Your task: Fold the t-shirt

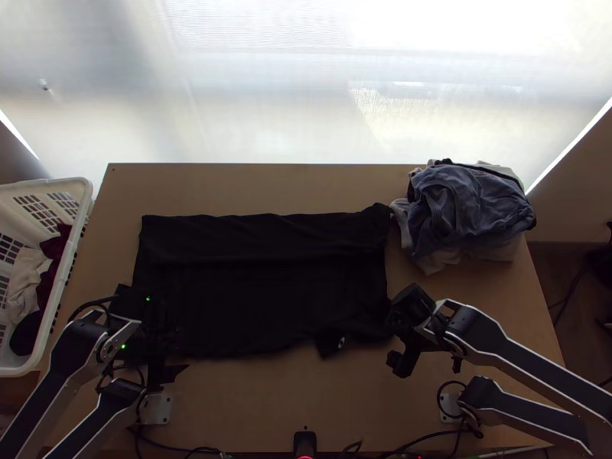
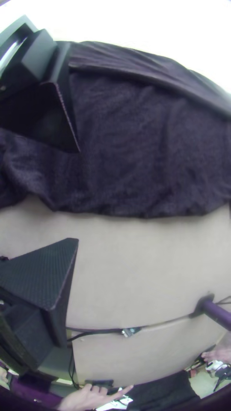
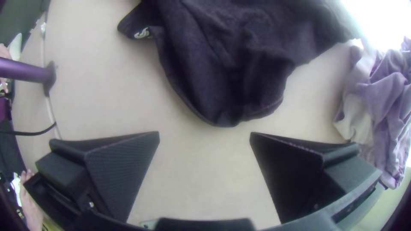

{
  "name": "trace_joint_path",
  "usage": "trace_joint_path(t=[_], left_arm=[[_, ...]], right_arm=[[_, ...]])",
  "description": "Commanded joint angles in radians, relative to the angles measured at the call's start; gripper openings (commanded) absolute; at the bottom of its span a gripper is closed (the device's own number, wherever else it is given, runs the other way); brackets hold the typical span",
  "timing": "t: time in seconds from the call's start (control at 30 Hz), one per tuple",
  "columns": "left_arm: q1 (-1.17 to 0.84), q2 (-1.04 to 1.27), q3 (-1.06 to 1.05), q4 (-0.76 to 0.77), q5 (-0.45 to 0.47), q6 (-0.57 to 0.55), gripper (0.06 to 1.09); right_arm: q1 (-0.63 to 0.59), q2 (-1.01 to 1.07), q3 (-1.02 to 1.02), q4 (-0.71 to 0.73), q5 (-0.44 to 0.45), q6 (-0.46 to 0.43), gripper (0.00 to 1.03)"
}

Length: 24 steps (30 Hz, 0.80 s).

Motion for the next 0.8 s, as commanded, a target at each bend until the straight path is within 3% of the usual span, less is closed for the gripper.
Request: trace_joint_path(t=[0.0, 0.77], left_arm=[[-0.016, 0.074, 0.013, 0.05, 0.013, -0.021, 1.02], [0.02, 0.14, -0.093, 0.089, 0.013, 0.064, 1.01]], right_arm=[[-0.001, 0.001, 0.006, 0.007, 0.003, 0.009, 0.98], [0.03, 0.086, 0.01, 0.12, 0.003, 0.073, 0.96]])
